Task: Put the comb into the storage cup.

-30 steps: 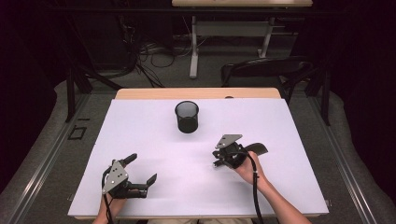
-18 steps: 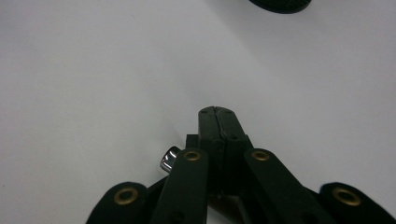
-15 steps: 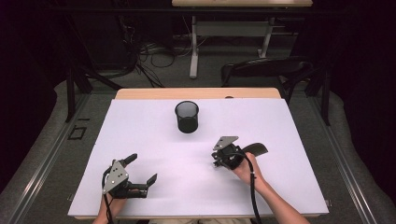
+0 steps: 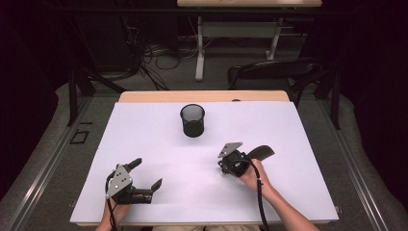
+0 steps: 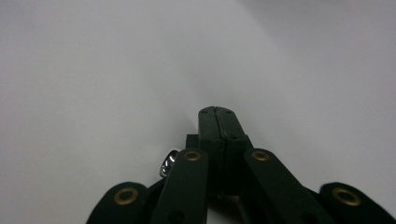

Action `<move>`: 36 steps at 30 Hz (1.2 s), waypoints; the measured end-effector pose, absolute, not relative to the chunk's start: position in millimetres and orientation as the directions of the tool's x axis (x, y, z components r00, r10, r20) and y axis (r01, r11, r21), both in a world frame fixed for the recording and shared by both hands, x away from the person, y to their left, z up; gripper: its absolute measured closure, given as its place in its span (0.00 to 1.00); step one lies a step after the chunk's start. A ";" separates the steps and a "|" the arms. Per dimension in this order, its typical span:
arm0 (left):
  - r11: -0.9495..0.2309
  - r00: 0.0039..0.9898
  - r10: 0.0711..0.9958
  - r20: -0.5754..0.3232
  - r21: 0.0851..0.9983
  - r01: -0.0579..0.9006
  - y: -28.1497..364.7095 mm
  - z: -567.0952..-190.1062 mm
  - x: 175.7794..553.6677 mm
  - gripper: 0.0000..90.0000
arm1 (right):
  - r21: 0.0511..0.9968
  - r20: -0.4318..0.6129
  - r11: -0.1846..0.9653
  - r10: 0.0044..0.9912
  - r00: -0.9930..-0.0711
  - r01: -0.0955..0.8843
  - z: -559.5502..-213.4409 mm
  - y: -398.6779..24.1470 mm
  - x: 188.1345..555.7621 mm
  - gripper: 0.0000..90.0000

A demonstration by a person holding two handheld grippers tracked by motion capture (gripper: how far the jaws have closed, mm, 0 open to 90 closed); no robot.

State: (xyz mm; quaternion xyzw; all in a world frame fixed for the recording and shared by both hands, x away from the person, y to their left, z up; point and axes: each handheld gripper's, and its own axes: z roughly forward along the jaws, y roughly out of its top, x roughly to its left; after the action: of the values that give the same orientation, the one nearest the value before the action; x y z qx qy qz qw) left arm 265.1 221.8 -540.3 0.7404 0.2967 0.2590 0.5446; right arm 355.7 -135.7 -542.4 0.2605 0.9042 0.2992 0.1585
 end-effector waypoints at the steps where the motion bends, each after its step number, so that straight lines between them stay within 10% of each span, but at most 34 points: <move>1: -0.230 0.689 0.722 0.062 0.961 0.154 221.7 -540.1 264.9 0.01 | 0.624 -0.131 0.685 0.566 -0.814 0.376 -542.4 -135.7 355.7 1.00; 36: -0.242 0.697 0.714 0.069 0.958 0.153 220.0 -540.0 266.4 0.01 | 0.559 -0.124 0.730 0.544 -0.830 0.395 -544.8 -156.4 339.9 1.00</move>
State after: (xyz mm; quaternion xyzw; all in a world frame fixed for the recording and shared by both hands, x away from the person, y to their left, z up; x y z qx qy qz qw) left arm 266.4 220.0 -540.0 0.7444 0.2909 0.2585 0.5426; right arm 339.9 -156.4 -544.8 0.2553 0.9192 0.2646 0.1412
